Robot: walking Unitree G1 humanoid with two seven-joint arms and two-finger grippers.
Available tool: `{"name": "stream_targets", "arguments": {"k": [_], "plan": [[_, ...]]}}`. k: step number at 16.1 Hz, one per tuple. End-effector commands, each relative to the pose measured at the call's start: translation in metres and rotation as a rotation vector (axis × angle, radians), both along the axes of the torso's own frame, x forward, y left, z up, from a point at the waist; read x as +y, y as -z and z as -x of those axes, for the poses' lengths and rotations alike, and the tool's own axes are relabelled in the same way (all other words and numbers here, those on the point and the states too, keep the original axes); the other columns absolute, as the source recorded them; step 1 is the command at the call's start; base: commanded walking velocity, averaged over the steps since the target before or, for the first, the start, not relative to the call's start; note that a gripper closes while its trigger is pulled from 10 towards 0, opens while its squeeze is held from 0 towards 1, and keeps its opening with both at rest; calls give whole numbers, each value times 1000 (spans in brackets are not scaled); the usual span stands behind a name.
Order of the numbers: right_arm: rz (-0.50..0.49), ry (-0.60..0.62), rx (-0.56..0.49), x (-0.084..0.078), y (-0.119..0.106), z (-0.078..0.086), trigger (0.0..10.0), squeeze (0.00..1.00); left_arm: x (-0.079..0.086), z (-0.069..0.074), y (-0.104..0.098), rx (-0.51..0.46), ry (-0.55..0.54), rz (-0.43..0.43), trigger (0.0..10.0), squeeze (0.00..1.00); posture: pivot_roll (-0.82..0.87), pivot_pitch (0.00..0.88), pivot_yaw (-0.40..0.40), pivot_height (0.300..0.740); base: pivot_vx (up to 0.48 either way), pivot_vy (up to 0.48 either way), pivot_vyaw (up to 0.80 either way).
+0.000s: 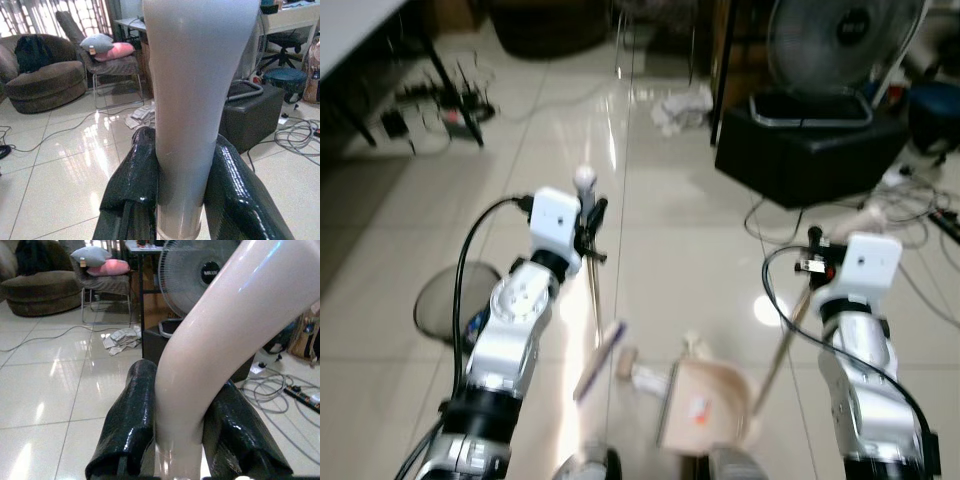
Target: Sweep floor
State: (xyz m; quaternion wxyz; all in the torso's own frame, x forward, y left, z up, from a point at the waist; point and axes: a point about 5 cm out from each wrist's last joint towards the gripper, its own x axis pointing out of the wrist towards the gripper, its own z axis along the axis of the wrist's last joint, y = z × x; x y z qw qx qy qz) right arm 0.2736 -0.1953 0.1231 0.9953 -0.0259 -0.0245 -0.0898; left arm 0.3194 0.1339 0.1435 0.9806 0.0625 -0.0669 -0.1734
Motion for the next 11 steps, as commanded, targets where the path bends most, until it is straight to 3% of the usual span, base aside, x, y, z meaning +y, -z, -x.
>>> {"name": "stream_targets", "arguments": {"k": [1,11], "plan": [[-18,-8,-30,4,-5,-1,10000,0,7,-1,-6,-27,-15,-22,10000,0,-4,136,57,740,0,0,0],[-10,11,-33,-1,-5,1,10000,0,4,2,-4,-25,-2,-22,10000,0,-10,128,58,740,0,0,0]]}}
